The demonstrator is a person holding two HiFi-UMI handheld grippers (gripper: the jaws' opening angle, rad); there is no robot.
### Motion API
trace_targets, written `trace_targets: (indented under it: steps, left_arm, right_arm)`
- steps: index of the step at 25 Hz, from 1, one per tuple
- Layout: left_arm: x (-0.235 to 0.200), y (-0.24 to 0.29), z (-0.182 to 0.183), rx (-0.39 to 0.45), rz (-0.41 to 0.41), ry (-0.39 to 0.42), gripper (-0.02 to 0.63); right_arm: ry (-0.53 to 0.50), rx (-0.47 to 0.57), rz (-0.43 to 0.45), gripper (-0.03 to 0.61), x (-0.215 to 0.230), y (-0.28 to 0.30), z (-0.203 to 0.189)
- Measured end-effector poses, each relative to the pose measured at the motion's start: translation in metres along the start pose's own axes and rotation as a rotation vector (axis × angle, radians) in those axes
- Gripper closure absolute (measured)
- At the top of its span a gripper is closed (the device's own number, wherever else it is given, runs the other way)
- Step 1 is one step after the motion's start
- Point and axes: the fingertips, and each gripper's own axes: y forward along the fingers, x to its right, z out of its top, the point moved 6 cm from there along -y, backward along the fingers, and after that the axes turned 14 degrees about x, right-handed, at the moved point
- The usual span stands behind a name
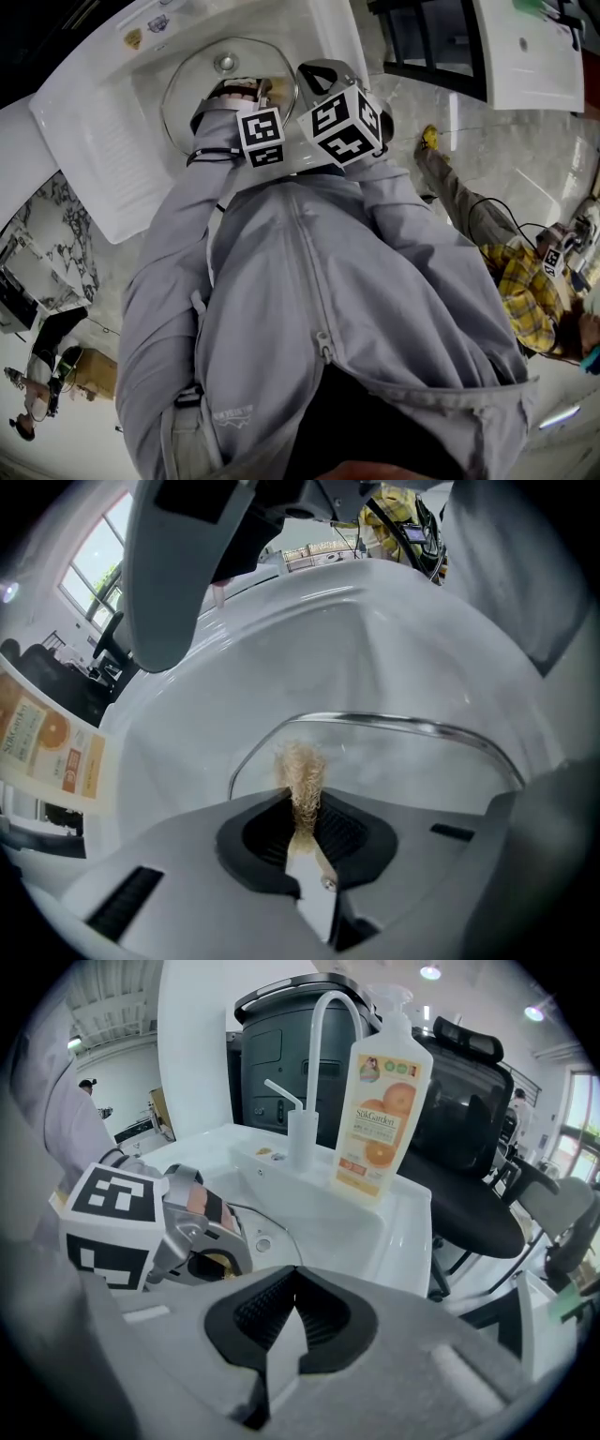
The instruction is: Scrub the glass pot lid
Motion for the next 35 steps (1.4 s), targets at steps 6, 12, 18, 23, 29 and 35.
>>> trace_targets:
  steps: [6, 12, 18, 23, 29, 35]
  left_arm:
    - [0.017, -0.016, 0.010, 0.019, -0.049, 0.003, 0.577]
    - [0.033, -0.035, 0.011, 0.015, -0.087, -0.004, 0.577]
    - [0.050, -0.054, 0.008, 0.005, -0.110, -0.052, 0.577]
    - [0.057, -0.069, -0.004, -0.039, -0.118, -0.082, 0.577]
    - [0.067, -0.085, -0.022, -0.097, -0.105, -0.121, 0.577]
    - [0.063, -0.110, -0.049, -0.137, 0.013, -0.277, 0.577]
  right_arm:
    - [-0.015, 0.016, 0.002, 0.574, -0.009, -0.008, 0.003]
    - [-0.035, 0.033, 0.012, 0.574, -0.021, -0.019, 0.010]
    - [-0.059, 0.049, 0.025, 0.574, -0.027, -0.025, 0.015]
    - [-0.093, 0.064, 0.042, 0.574, -0.031, -0.028, 0.022]
    - [-0.132, 0.055, 0.067, 0.574, -0.036, -0.036, 0.017]
    - [-0.208, 0.032, 0.113, 0.574, -0.040, -0.041, 0.010]
